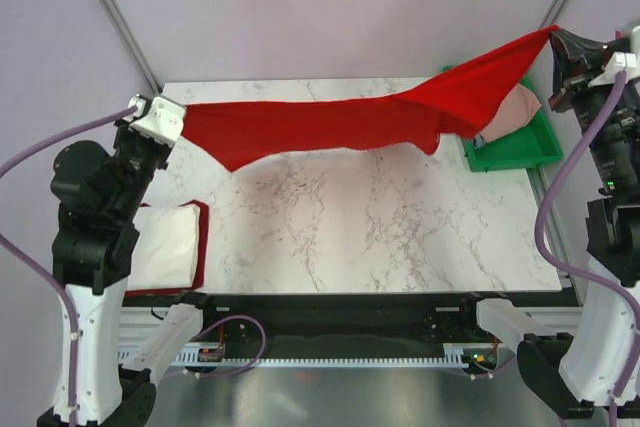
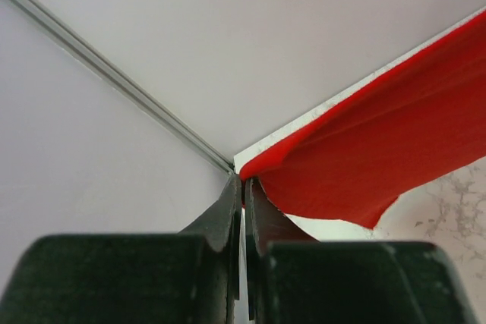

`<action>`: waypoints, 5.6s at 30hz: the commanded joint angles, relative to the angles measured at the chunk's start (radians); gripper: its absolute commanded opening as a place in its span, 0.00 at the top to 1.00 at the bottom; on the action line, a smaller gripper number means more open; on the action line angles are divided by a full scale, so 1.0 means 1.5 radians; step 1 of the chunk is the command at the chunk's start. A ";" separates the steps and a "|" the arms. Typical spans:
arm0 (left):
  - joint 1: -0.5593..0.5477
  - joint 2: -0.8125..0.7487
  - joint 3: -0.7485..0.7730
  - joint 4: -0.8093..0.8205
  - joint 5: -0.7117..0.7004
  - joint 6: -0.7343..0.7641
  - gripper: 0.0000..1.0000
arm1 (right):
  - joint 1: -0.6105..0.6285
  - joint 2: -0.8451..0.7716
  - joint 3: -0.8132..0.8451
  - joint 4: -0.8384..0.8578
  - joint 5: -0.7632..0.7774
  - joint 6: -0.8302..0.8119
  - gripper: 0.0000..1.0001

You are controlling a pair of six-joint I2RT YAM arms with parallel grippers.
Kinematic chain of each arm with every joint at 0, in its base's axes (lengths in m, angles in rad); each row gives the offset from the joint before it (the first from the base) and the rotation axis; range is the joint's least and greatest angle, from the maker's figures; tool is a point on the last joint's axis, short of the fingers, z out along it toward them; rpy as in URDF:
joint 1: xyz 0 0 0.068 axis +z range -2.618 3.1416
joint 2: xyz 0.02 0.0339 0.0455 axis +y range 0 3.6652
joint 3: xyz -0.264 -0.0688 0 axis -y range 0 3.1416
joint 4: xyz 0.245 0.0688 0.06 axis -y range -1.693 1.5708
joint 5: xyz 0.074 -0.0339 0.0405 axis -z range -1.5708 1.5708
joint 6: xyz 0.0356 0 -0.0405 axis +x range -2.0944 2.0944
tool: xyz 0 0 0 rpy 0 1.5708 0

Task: Fold and stack the t-shirts
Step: Fold the tshirt

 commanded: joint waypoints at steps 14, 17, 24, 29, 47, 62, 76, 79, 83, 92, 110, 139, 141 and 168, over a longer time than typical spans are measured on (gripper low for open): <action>0.002 0.045 0.289 -0.060 0.020 -0.003 0.98 | -0.003 0.059 0.259 -0.021 0.119 -0.069 1.00; 0.002 0.062 0.271 -0.046 0.015 0.005 0.98 | -0.003 0.086 0.248 0.016 0.115 -0.071 1.00; 0.003 0.104 0.237 0.028 -0.005 0.005 0.98 | -0.003 0.103 0.171 0.095 0.114 -0.089 1.00; 0.002 0.114 0.276 0.047 -0.005 0.005 0.98 | -0.002 0.107 0.206 0.098 0.120 -0.059 1.00; 0.002 -0.020 0.271 0.025 -0.027 0.013 0.98 | -0.003 -0.004 0.257 0.034 0.139 -0.063 1.00; 0.003 0.083 0.358 0.039 -0.016 0.048 0.98 | -0.001 0.046 0.209 0.113 0.150 -0.119 1.00; 0.002 0.231 -0.058 0.196 0.030 0.060 0.98 | -0.001 0.148 -0.266 0.309 0.004 -0.108 1.00; 0.003 0.294 -0.127 0.264 0.042 0.071 0.98 | 0.006 0.214 -0.311 0.330 -0.003 -0.112 1.00; 0.001 0.386 -0.182 0.340 0.052 0.078 0.98 | 0.018 0.326 -0.337 0.342 -0.006 -0.131 1.00; 0.001 0.604 -0.106 0.364 0.003 0.083 0.98 | 0.046 0.569 -0.229 0.342 0.035 -0.146 1.00; 0.008 0.747 0.012 0.370 -0.077 0.052 0.98 | 0.064 0.740 -0.012 0.325 0.109 -0.093 1.00; 0.010 -0.035 0.019 0.032 0.030 -0.058 0.98 | 0.032 -0.031 -0.033 -0.055 0.115 -0.064 1.00; 0.010 -0.057 0.057 0.012 0.033 -0.060 0.98 | 0.031 -0.074 -0.013 -0.079 0.137 -0.071 1.00; 0.009 0.110 -0.042 0.050 0.140 -0.001 0.98 | 0.057 -0.024 -0.341 0.177 0.122 -0.219 1.00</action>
